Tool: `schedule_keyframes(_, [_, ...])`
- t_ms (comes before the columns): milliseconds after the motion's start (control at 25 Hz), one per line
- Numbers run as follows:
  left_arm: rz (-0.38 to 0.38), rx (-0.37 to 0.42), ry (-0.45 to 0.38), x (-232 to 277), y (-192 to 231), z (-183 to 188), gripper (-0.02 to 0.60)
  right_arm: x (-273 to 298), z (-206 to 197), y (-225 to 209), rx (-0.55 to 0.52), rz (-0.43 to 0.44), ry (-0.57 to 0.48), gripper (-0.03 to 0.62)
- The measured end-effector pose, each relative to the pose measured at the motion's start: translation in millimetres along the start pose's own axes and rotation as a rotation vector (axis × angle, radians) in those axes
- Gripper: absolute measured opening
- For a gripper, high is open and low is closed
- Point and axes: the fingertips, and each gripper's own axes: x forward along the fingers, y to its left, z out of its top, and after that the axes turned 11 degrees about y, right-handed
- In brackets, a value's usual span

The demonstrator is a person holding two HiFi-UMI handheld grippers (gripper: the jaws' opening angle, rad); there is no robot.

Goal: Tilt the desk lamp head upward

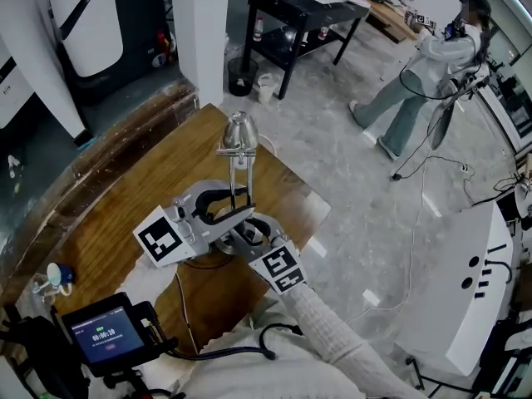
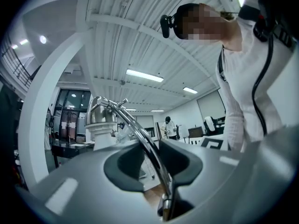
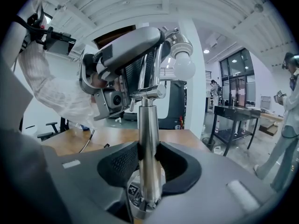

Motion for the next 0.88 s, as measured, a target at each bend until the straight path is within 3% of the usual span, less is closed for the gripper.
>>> schedule_keyframes(280, [0.035,0.036,0.008,-3,3,-4,0.098,7,0,-1,0.022,0.013,0.008,0.138])
schedule_keyframes(520, [0.047,0.059,0.038,1,7,-3,0.118,11,-6,0,-0.091,-0.024,0.061,0.155])
schedule_keyframes(760, [0.069,-0.091,0.011,-5,18,-5,0.168,11,-10,-4,-0.056,-0.031,0.05,0.156])
schedule_keyframes(880, [0.114,-0.134,0.007,-13,23,-7,0.178,0,-4,-7,-0.039,-0.046,0.0,0.175])
